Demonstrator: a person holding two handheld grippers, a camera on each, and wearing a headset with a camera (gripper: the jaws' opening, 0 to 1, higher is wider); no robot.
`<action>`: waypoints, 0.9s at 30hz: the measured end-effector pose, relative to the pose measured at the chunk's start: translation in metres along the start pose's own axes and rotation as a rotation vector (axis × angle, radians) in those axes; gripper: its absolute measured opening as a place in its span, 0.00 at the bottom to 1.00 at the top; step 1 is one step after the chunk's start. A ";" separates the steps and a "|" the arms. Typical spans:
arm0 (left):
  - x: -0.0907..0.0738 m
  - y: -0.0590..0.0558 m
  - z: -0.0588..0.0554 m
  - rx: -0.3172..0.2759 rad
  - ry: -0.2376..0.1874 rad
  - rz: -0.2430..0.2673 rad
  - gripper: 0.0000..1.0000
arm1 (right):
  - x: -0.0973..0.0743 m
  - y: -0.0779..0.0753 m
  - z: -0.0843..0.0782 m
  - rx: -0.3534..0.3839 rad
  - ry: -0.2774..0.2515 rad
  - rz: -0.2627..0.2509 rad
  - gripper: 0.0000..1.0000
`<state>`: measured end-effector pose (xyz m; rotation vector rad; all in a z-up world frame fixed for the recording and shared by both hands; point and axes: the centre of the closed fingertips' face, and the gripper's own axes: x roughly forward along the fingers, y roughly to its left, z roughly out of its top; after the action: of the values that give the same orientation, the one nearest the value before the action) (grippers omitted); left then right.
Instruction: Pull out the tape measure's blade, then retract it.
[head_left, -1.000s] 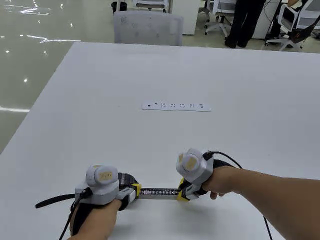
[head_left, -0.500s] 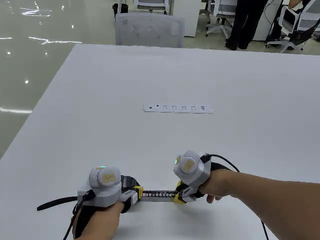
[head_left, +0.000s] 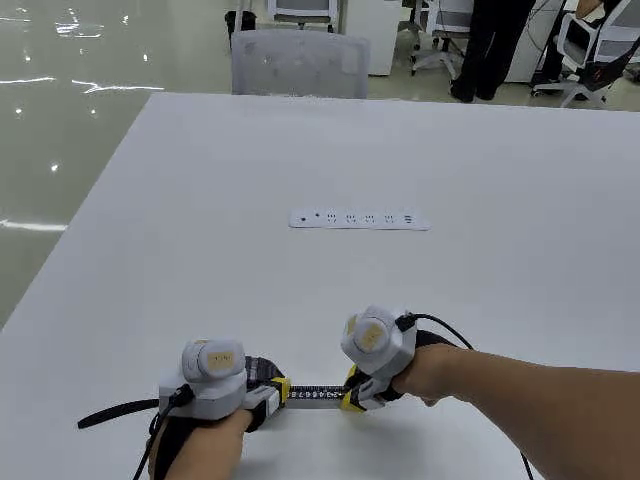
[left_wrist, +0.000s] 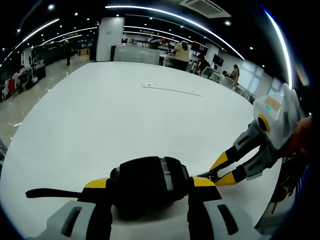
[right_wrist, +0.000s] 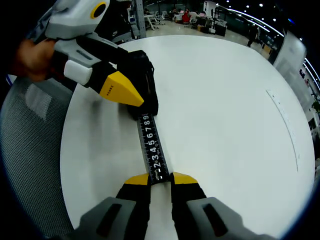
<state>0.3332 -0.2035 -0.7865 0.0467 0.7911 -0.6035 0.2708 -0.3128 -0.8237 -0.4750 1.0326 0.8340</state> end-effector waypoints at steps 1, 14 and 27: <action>0.000 0.000 0.000 0.001 -0.001 0.001 0.57 | 0.000 0.000 0.001 -0.002 -0.001 0.000 0.13; 0.000 0.000 0.001 -0.005 -0.009 0.007 0.57 | 0.003 0.002 0.009 -0.002 -0.037 0.001 0.13; 0.001 0.000 0.000 -0.007 -0.003 0.002 0.57 | 0.014 0.005 0.026 -0.002 -0.043 0.008 0.14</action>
<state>0.3338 -0.2037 -0.7867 0.0400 0.7906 -0.5992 0.2848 -0.2859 -0.8245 -0.4533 0.9949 0.8496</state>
